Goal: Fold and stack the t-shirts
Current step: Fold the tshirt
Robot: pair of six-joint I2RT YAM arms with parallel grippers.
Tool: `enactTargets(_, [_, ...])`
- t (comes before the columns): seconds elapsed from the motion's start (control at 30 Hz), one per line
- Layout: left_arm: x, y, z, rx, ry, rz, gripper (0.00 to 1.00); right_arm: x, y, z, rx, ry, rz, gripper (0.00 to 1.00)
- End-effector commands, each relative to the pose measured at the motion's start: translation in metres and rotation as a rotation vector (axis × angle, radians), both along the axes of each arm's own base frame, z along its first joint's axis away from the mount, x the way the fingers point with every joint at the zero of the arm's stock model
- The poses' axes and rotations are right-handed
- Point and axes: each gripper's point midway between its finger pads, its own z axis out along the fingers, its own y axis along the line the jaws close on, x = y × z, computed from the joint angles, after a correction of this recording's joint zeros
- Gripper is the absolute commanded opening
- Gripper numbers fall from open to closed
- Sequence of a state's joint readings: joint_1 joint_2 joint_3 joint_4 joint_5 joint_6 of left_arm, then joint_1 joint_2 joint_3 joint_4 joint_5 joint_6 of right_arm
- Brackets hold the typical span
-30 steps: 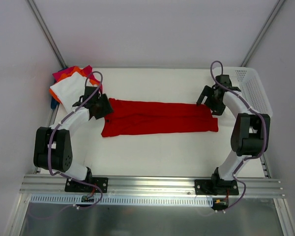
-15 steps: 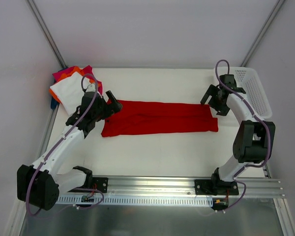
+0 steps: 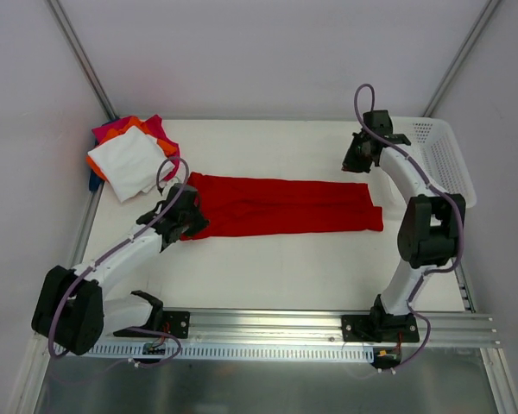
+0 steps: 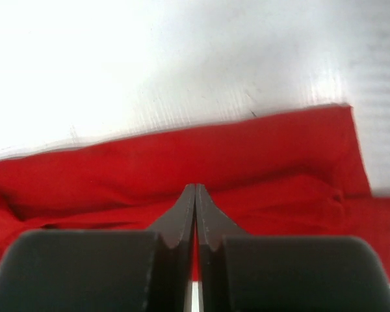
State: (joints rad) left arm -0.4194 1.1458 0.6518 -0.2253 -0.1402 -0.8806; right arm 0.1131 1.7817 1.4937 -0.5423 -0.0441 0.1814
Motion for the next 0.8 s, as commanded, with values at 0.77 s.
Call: enactTargets(0.77, [0.038,-0.02,-0.057,0.096,0.19,0.049,0.0,-0.025,0.024,-0.107,0.109,0.247,0.017,0.0])
